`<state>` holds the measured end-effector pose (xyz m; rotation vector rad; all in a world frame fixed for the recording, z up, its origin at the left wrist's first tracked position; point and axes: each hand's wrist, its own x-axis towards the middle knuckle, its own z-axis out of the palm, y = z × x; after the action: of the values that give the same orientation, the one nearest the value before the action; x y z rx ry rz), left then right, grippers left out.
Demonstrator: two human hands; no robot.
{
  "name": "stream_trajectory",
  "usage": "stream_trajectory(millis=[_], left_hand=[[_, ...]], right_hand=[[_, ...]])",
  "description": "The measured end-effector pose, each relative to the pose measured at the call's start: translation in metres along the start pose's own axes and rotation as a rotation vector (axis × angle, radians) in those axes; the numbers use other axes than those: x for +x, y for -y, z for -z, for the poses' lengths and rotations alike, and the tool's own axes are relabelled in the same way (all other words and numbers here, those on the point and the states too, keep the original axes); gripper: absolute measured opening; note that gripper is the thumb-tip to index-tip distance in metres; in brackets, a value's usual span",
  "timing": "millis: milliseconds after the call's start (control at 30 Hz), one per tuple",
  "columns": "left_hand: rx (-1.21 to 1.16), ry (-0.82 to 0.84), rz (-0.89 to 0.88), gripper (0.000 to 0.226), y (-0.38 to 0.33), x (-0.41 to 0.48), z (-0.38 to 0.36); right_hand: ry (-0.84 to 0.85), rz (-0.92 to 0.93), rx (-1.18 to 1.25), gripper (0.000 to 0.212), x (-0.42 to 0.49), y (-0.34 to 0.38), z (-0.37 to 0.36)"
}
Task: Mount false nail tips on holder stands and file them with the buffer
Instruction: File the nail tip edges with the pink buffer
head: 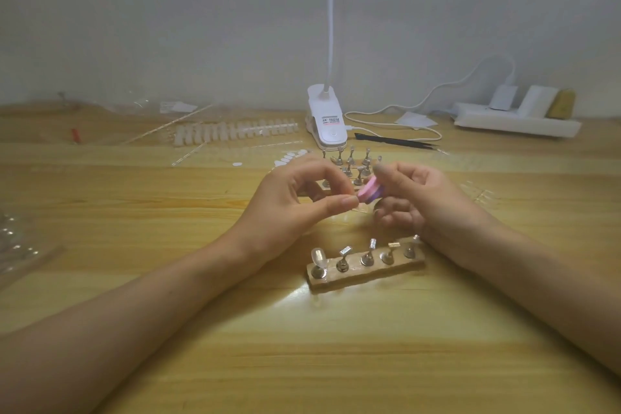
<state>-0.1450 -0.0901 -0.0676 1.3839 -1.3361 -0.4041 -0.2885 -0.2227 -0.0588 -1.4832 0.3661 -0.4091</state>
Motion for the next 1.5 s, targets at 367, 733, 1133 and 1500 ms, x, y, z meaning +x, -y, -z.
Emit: stream_trajectory(millis=[367, 733, 1133, 1500], left_hand=[[0.015, 0.003, -0.005, 0.01, -0.0017, -0.0003, 0.0001], [-0.029, 0.01, 0.01, 0.006, -0.0016, -0.0006, 0.0001], [-0.019, 0.045, 0.026, 0.009, -0.0024, 0.0, -0.001], [-0.077, 0.008, 0.043, 0.009, -0.0016, -0.0012, 0.0]], right_hand=[[0.072, -0.004, -0.168, 0.039, 0.0002, -0.0012, -0.0022], [0.047, -0.015, -0.149, 0.043, -0.0004, 0.0, 0.0004], [0.015, -0.022, -0.08, 0.043, 0.0019, -0.0016, 0.0007], [0.082, 0.006, -0.215, 0.035, -0.0013, -0.0017, -0.0034]])
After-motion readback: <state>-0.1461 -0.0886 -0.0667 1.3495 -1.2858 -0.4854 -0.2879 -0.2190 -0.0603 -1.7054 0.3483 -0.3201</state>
